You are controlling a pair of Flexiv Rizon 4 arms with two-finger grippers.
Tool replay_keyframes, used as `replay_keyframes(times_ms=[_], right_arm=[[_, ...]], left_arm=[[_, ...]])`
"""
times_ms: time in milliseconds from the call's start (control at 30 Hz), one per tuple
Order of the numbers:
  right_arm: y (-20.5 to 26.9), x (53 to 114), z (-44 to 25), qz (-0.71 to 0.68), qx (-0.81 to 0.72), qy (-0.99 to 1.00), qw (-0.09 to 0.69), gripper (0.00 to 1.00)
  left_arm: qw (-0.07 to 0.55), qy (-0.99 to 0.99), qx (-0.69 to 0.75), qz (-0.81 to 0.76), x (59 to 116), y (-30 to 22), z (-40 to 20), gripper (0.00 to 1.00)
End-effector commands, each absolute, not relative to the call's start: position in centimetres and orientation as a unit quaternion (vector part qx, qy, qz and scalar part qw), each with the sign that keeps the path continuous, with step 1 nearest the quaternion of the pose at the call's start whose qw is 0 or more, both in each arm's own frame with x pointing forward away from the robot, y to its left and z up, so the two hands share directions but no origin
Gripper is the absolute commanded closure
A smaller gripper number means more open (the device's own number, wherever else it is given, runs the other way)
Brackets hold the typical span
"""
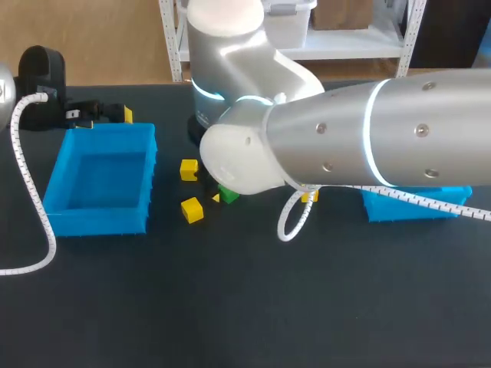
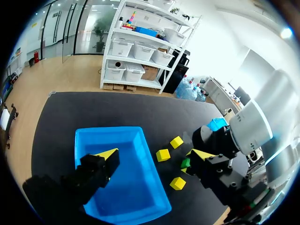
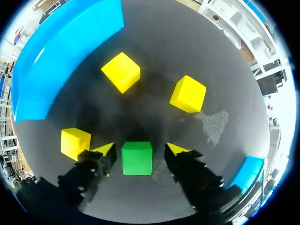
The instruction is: Put the green cubes in the right bin and the yellow cubes in the left bin.
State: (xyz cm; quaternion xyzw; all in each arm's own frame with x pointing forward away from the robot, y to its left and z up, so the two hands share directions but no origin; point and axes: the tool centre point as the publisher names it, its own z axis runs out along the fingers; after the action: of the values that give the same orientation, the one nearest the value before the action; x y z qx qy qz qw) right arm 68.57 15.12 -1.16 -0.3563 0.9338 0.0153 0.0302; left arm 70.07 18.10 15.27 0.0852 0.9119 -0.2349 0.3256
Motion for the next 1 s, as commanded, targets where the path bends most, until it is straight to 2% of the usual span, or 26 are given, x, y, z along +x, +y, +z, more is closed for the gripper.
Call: replay_keyframes(times_ms=[33,67,367,1000], right_arm=[[14.9,68.7,-1.1,0.017,-0.354,0.935,0.031,0.96],[14.9,68.7,-1.1,0.017,-0.353,0.935,0.031,1.0],[13.9,69.3,0.0,0.008,-0.349,0.936,0.042,1.0],[9.7,72.7,8.5,0.005,-0.308,0.944,0.118,1.0]], left_arm=[[0.328,0.91,0.087,-0.239,70.0,18.3,15.1,0.0],[0.328,0.91,0.087,-0.239,70.0,18.3,15.1,0.0],[0.328,0.91,0.087,-0.239,70.0,18.3,15.1,0.0],[0.328,0.91,0.087,-0.239,70.0,18.3,15.1,0.0]])
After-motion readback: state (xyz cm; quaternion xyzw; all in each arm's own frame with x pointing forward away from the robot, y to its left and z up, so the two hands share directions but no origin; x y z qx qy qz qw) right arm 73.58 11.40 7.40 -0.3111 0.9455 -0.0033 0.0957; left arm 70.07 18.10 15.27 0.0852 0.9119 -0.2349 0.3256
